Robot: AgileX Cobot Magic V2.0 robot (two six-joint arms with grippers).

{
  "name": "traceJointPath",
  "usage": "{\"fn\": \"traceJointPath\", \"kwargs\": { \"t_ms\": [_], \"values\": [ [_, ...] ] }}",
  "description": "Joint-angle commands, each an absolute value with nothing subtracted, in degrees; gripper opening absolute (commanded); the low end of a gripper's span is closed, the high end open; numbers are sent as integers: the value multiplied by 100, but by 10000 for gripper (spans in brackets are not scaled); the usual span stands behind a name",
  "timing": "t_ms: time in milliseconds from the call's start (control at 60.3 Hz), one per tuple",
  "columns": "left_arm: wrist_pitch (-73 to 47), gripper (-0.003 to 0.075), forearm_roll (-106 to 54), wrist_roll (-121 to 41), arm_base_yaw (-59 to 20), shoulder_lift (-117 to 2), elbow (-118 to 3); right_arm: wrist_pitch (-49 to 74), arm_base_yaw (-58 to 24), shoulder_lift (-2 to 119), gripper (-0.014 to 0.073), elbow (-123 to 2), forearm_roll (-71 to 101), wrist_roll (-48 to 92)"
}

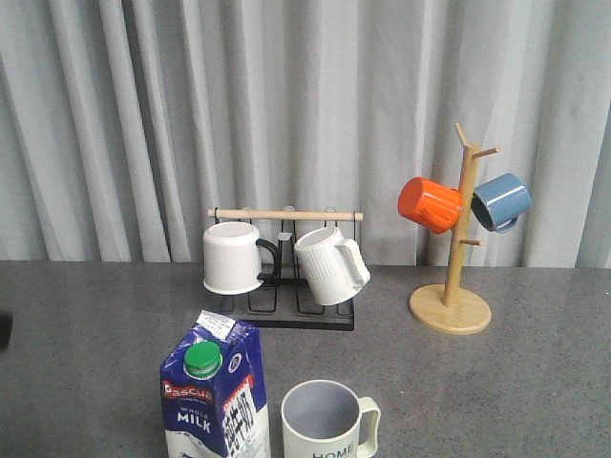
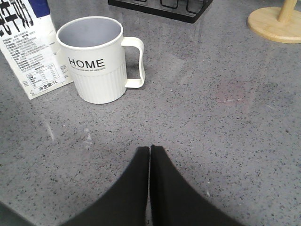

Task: Place milk next to cup

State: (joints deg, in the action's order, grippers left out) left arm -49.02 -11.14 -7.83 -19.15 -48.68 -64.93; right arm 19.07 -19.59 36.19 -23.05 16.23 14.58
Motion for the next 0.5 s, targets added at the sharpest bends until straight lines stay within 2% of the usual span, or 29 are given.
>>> {"fn": "traceJointPath", "kwargs": {
  "t_ms": [0, 265, 481],
  "values": [
    [-4615, -8, -1196, -706, -1946, -4604, -6111, 1543, -1950, 3603, -5, -2456, 1628, 1481],
    [-5386, -8, -1146, -706, -1946, -4463, -5564, 1600, -1950, 3603, -5, -2456, 1628, 1481],
    [-5050, -8, -935, -804, -1946, -4468, -5564, 1606, -1950, 3603, -5, -2456, 1628, 1481]
  ]
}}
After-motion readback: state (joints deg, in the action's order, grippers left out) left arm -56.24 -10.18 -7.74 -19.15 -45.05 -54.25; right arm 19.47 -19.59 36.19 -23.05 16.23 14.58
